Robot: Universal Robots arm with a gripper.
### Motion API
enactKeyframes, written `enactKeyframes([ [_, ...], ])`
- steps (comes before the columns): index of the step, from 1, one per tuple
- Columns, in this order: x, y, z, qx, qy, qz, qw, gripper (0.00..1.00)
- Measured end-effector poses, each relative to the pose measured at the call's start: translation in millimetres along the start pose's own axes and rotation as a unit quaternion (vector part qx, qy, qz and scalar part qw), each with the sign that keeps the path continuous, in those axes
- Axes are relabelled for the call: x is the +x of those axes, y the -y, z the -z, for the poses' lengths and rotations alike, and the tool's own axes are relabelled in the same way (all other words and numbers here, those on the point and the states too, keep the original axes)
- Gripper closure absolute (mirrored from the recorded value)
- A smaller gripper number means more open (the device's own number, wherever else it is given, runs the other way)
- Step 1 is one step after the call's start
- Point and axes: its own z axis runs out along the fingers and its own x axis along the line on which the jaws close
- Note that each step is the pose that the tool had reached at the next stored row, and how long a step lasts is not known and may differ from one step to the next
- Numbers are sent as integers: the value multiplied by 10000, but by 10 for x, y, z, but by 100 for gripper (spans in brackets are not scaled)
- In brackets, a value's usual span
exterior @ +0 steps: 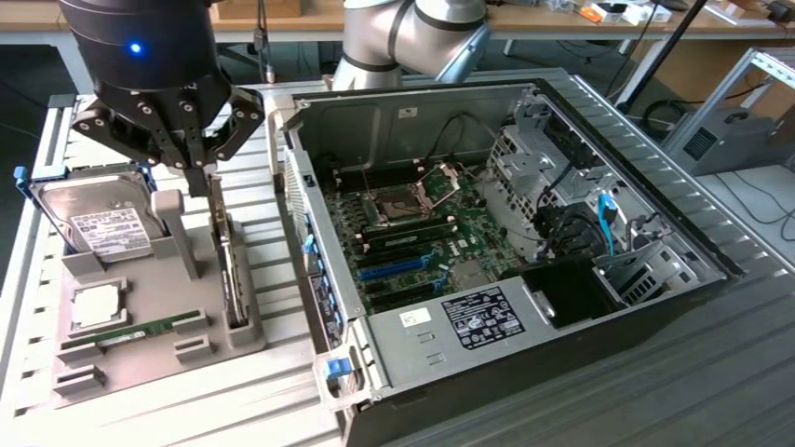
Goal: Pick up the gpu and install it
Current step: 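Reach for the gpu, then pick up the gpu and move the gpu toward the slot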
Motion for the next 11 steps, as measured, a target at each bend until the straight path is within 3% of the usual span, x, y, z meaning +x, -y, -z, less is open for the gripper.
enactKeyframes([
  [11, 4, 42, 0, 1, 0, 0, 10000, 89],
])
